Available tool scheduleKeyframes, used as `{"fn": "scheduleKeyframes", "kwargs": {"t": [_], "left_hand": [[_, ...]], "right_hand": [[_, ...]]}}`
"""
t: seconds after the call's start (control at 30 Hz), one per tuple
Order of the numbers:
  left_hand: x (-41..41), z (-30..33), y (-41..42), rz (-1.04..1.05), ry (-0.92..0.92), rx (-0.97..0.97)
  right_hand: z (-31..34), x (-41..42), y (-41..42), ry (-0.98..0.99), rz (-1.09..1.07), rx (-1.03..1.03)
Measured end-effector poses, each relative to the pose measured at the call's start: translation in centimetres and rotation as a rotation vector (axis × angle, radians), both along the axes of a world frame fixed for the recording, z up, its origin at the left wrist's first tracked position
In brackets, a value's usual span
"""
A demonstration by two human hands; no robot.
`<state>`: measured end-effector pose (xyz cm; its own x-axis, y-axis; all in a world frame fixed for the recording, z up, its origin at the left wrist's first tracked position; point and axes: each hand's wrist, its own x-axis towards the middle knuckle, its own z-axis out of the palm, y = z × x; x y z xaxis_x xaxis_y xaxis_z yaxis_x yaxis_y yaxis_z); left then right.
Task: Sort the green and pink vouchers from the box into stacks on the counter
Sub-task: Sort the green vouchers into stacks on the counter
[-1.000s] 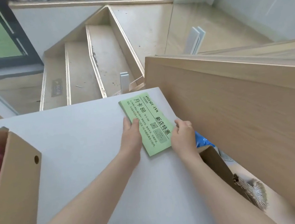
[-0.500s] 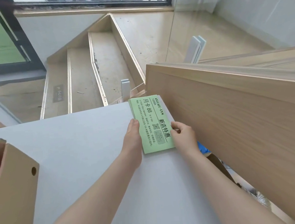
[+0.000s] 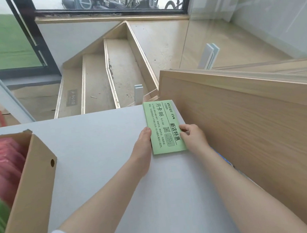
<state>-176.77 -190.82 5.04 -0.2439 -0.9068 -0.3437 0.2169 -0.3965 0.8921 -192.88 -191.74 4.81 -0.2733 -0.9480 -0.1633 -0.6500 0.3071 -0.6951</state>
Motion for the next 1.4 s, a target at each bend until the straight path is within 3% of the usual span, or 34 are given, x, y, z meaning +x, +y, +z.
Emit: {"fn": "scheduleKeyframes", "kwargs": {"t": [0.17,0.3,0.47,0.67,0.8,0.97,1.2,1.4], "left_hand": [[0.5,1.0,1.1,0.0,-0.077,0.023],[2.3,5.2,1.5,0.05,-0.205,-0.004],[7.0,12.6,4.5,0.16,-0.29,-0.239],[16.2,15.8,10.4,0.259,-0.635,-0.396],[23.8,15.3,14.1,0.251,-0.807,-0.467],[34.1,13.3,17.5,0.079,-1.064,-0.556],[44.1,10.2,18.3,-0.208,-1.26,-0.732],[45.9,9.6,17.0,-0.402,-1.341,-0.836]], "right_hand": [[0.3,-0.2,0.0,0.02,0.001,0.019],[2.6,2.6,1.7,-0.006,-0.028,-0.255],[7.1,10.4,4.2,-0.28,0.386,-0.307],[9.4,19.3,7.2,-0.308,0.774,-0.255],[9.8,24.8,9.4,-0.223,0.907,-0.337],[9.6,30.6,12.5,-0.032,0.999,-0.458],[9.4,36.8,15.4,0.393,0.949,-0.571],[8.9,39.2,16.6,0.564,0.841,-0.478]]}}
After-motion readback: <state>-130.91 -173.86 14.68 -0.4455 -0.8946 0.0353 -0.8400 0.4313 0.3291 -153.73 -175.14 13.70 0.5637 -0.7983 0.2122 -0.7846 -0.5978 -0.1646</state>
